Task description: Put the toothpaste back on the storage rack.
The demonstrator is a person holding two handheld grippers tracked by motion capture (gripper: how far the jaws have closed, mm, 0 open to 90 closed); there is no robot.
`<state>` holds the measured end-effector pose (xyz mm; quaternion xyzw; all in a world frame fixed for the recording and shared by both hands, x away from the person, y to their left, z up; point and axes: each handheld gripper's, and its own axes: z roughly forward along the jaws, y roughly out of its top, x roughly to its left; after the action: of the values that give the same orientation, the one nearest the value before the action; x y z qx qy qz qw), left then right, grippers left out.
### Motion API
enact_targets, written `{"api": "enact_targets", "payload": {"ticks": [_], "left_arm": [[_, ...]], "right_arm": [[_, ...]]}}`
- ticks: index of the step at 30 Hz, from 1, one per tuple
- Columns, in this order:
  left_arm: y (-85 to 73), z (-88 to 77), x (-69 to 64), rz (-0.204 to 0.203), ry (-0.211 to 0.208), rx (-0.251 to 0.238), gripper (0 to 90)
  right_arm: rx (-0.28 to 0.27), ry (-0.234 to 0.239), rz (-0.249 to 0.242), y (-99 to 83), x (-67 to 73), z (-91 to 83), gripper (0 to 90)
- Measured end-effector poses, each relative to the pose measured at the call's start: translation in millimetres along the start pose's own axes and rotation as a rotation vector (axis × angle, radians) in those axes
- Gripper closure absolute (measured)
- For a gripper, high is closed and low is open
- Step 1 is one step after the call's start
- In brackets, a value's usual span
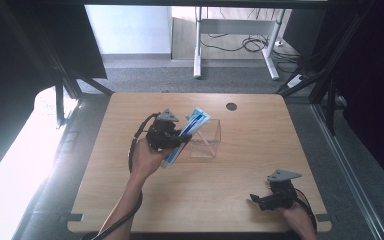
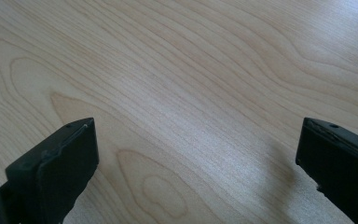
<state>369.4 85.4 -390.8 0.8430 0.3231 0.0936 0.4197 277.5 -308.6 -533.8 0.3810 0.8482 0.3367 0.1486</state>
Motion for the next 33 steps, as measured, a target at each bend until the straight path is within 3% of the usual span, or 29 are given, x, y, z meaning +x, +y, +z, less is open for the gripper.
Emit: {"api": "enact_targets", "payload": {"ticks": [18, 33], "left_arm": [[34.9, 11.8, 1.3, 0.009, -0.011, -0.040, 72.9], [58.2, 26.5, 6.8, 0.013, 0.006, -0.063, 72.9]], "right_arm": [[-0.004, 0.011, 0.016, 1.4, 0.2, -3.7, 5.9], [-0.022, 0.015, 0.021, 1.3, -1.2, -5.0, 6.1]]}}
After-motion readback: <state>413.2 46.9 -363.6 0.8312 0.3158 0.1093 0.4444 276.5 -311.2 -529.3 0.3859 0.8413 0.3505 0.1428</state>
